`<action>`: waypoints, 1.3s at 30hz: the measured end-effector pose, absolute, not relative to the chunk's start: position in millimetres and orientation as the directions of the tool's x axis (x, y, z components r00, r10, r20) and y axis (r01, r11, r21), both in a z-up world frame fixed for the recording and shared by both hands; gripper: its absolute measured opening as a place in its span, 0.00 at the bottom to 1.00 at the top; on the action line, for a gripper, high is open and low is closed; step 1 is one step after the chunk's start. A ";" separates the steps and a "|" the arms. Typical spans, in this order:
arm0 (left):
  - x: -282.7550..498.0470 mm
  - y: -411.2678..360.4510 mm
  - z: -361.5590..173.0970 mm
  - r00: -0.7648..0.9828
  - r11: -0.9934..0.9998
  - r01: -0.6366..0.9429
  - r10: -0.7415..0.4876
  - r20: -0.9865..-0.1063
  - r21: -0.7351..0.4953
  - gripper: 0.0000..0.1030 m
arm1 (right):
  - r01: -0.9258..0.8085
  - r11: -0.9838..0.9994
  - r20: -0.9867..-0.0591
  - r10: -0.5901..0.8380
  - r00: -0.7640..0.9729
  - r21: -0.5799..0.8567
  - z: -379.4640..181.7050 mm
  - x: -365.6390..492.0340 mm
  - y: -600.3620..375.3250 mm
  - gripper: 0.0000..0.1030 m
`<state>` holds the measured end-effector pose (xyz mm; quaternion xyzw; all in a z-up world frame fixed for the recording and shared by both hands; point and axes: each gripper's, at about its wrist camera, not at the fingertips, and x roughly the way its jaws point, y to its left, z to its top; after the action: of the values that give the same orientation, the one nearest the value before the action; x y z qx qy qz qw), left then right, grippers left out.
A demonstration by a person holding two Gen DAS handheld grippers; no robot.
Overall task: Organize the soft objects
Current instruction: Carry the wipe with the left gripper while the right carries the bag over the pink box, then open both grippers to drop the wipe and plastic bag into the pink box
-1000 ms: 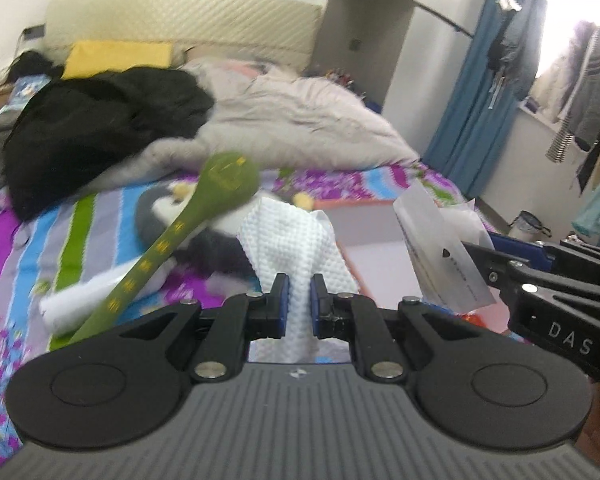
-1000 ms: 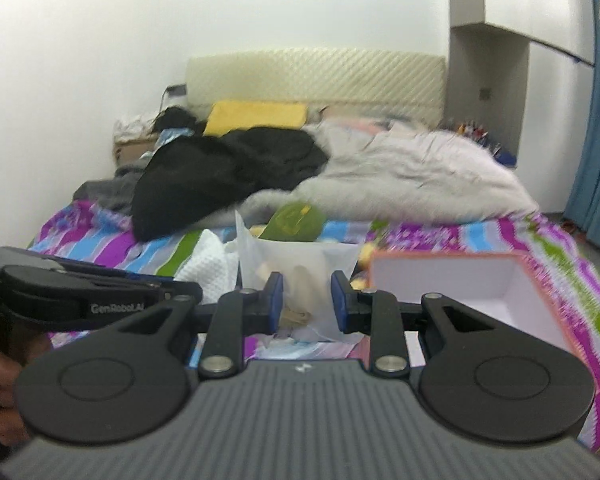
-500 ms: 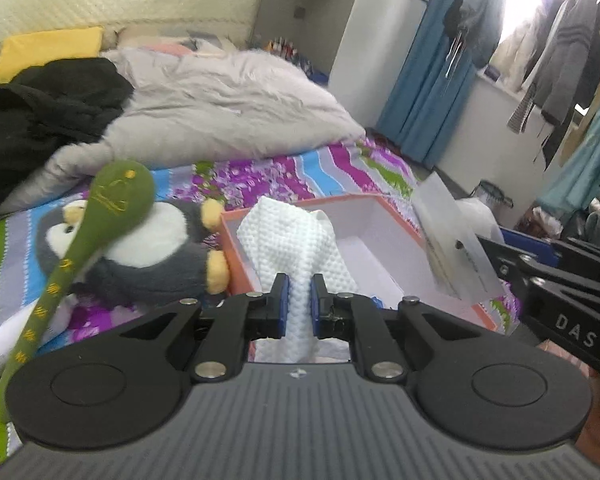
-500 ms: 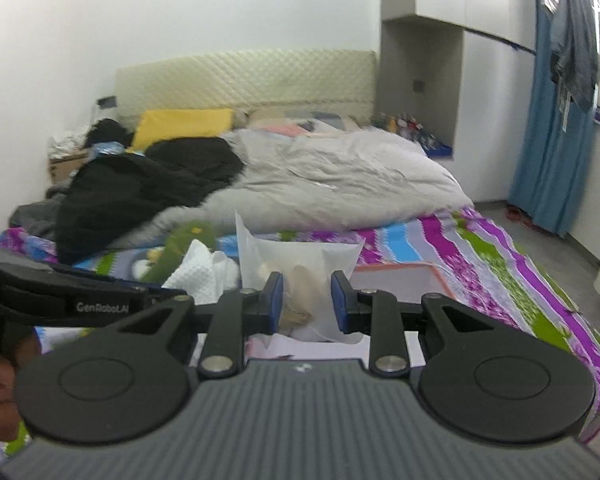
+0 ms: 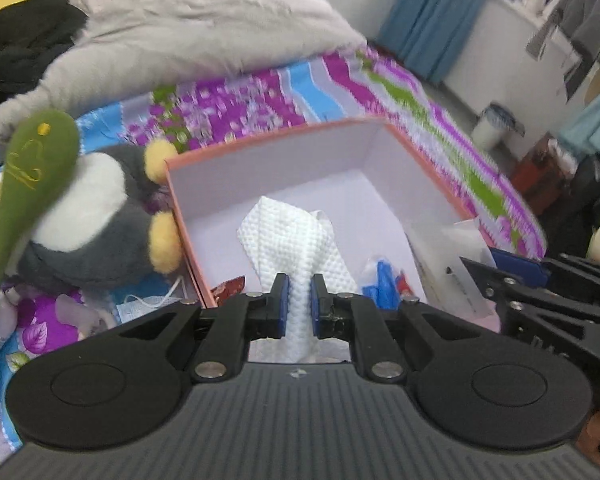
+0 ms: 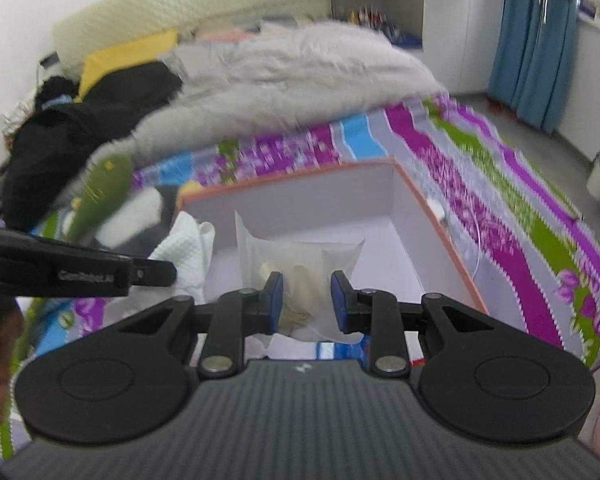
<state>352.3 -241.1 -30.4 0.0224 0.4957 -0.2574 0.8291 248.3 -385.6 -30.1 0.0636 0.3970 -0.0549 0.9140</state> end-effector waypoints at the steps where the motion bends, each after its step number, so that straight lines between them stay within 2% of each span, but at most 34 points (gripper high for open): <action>1: 357.5 -245.6 -35.6 0.372 0.870 0.447 -0.392 -0.842 -0.208 0.13 | 0.153 0.985 -0.747 -0.041 0.663 0.081 -37.1 253.2 -390.3 0.29; 8: 381.6 -268.2 -72.6 0.288 0.880 0.431 -0.342 -0.894 -0.198 0.13 | 0.203 0.977 -0.816 -0.066 0.575 0.064 -78.6 279.6 -419.1 0.29; 20: 396.6 -291.1 -99.0 0.241 0.876 0.450 -0.309 -0.920 -0.177 0.15 | 0.191 0.979 -0.846 -0.045 0.531 0.068 -114.2 289.7 -429.6 0.30; 22: 396.5 -290.0 -100.4 0.241 0.878 0.447 -0.304 -0.922 -0.172 0.27 | 0.196 0.978 -0.851 -0.046 0.524 0.068 -117.9 290.0 -430.5 0.32; 23: 396.0 -288.7 -100.1 0.247 0.878 0.448 -0.301 -0.921 -0.167 0.29 | 0.202 0.977 -0.852 -0.049 0.521 0.067 -118.9 289.6 -431.5 0.35; 31: 386.0 -272.5 -72.9 0.288 0.874 0.446 -0.346 -0.893 -0.194 0.31 | 0.220 0.970 -0.829 -0.041 0.558 0.100 -103.4 278.7 -431.1 0.36; 39: 357.4 -249.0 -17.8 0.395 0.860 0.478 -0.390 -0.832 -0.176 0.31 | 0.198 0.973 -0.748 -0.046 0.662 0.116 -56.5 254.6 -412.9 0.36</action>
<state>357.4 -249.0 -17.8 0.0456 0.4844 -0.2603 0.8340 254.6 -412.9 -56.5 0.0937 0.4055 -0.0670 0.9068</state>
